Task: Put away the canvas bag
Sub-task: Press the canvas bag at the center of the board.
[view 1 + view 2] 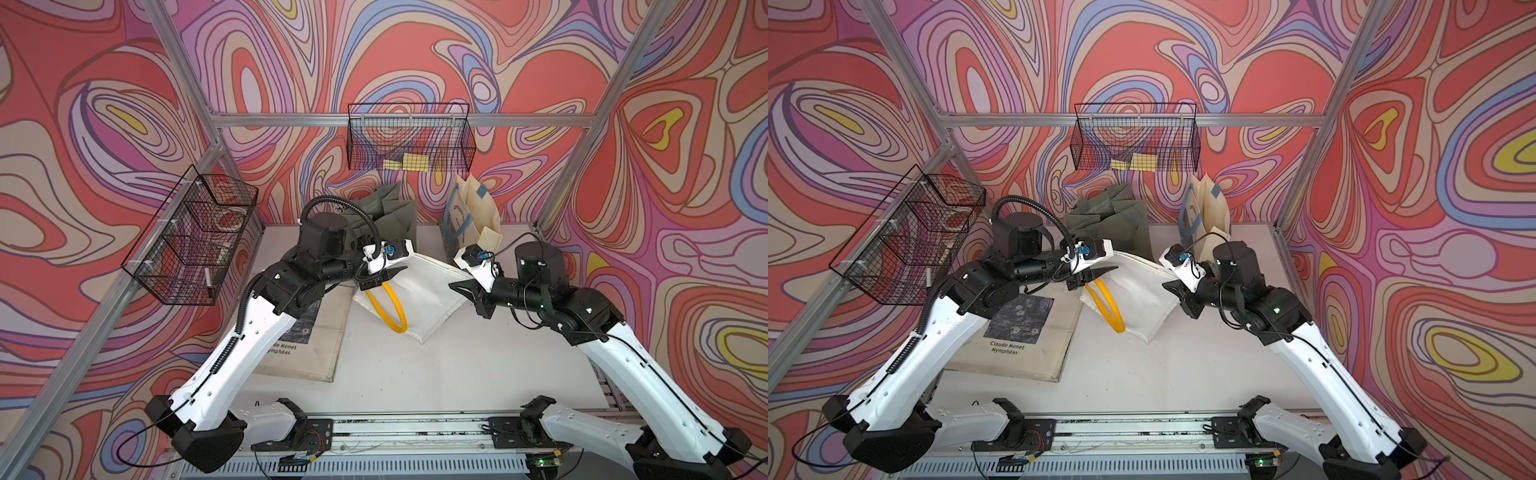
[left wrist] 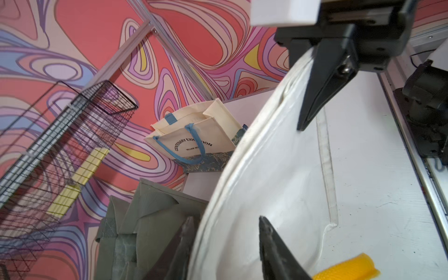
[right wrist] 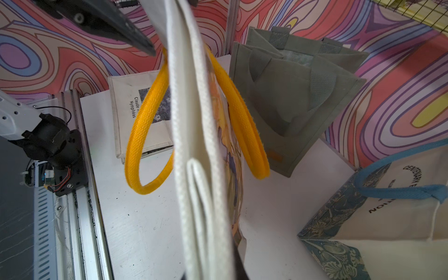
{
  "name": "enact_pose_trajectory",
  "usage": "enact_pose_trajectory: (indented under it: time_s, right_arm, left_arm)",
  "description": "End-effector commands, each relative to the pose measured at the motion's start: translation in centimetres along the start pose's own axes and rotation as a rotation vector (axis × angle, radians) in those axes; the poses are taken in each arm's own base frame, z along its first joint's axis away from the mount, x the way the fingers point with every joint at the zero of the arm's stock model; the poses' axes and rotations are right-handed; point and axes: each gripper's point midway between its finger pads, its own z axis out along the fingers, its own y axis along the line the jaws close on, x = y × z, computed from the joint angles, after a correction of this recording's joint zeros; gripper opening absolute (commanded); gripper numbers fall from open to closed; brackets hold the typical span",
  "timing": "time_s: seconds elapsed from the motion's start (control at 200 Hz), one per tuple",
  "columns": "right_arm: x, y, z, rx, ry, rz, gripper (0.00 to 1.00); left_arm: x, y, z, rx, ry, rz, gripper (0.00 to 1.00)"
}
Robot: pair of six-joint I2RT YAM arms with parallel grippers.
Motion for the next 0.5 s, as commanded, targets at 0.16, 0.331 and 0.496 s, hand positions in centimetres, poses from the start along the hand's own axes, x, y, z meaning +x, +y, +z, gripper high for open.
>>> enact_pose_trajectory:
  time_s: [0.16,0.331,0.496]
  right_arm:
    - [-0.4,-0.3,-0.6,-0.014,0.076,-0.071,0.00]
    - [-0.9,-0.2,-0.8,-0.020,0.067,-0.087,0.00]
    - [-0.6,-0.2,-0.7,-0.027,0.090,-0.101,0.00]
  left_arm:
    - [-2.6,-2.6,1.4,0.093,0.033,0.125,0.59]
    - [-2.1,-2.6,3.5,0.119,0.058,0.114,0.62]
    - [-2.4,-2.4,5.1,0.132,0.034,0.100,0.64]
